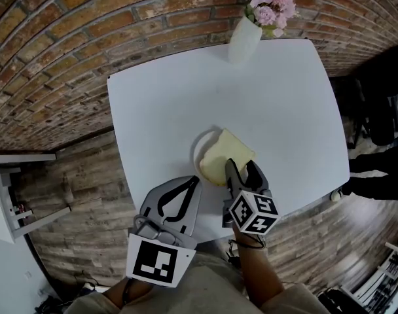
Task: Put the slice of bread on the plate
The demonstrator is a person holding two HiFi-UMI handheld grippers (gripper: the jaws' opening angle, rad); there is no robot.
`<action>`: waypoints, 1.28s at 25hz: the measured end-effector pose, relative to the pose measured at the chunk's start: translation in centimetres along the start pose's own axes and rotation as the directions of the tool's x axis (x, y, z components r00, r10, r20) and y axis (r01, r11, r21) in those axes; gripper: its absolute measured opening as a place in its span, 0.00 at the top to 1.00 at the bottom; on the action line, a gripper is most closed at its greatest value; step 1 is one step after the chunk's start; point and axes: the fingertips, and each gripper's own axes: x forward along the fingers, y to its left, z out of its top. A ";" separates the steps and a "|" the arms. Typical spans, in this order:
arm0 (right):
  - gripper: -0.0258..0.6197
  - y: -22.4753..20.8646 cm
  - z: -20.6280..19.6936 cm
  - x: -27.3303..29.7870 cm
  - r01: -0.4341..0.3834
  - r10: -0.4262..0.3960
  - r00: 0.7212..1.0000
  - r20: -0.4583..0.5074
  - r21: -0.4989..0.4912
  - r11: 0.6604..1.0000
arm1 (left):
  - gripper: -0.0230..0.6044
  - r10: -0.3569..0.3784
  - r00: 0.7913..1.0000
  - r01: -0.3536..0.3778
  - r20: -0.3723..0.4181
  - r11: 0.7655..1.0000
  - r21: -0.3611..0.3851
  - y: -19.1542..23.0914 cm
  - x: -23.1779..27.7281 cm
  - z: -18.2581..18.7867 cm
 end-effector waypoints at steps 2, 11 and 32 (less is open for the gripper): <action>0.57 -0.2 -0.1 0.0 0.012 -0.012 1.000 -0.005 -0.011 1.000 | 0.95 -0.001 1.000 0.001 0.000 1.000 0.001 -0.1 0.1 0.0; 0.56 -0.6 0.0 -0.1 0.028 -0.029 1.000 -0.009 -0.030 0.999 | 0.95 -0.012 1.000 0.012 -0.017 1.000 -0.006 -0.4 1.2 -0.5; 0.79 2.7 5.3 -3.2 -0.010 0.035 0.991 0.131 -0.189 0.982 | 0.95 -0.027 0.999 0.027 0.023 1.000 0.004 -0.9 0.8 0.6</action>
